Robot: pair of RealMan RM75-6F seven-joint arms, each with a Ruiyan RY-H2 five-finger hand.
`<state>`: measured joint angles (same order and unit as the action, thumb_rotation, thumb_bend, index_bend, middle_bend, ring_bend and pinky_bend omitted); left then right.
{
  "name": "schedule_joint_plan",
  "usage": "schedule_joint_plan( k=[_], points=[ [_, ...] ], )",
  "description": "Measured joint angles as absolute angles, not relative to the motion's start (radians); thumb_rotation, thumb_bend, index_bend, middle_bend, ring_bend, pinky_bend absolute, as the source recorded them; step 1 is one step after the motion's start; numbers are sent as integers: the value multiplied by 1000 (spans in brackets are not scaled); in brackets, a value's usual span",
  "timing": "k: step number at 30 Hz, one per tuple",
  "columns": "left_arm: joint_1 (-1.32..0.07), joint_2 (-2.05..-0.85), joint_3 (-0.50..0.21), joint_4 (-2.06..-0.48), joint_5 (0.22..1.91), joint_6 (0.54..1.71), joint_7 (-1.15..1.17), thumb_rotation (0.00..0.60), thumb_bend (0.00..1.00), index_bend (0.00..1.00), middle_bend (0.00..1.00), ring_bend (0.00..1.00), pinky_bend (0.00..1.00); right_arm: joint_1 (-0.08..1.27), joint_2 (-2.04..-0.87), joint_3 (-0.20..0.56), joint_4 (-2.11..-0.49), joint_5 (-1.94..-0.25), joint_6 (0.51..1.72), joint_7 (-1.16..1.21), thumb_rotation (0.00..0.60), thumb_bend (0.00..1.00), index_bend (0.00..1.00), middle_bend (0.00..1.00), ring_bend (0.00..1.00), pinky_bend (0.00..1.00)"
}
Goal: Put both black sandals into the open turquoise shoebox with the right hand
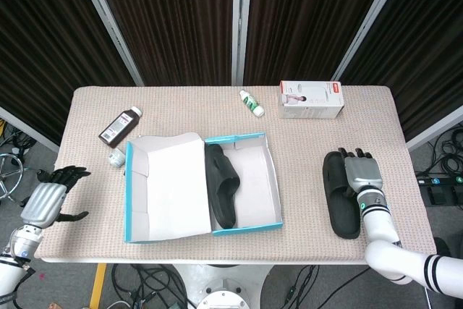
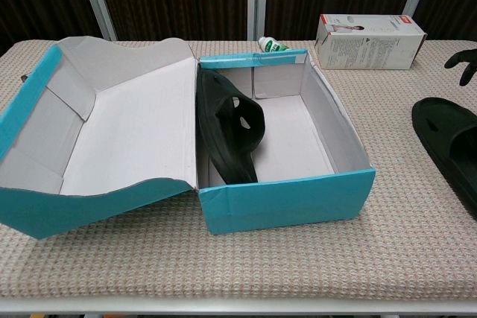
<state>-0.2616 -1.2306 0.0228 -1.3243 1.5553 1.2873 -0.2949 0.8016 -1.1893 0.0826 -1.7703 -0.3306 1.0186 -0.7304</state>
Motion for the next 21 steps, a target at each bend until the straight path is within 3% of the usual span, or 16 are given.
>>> schedule_joint_plan(
  k=[21],
  points=[
    [-267,-1230,33,-1348,1555,1269,-286,600,70,189,150,91,136,863,-1262,18,-1597,-286,862,-723,600,26,2,132,0,89]
  ],
)
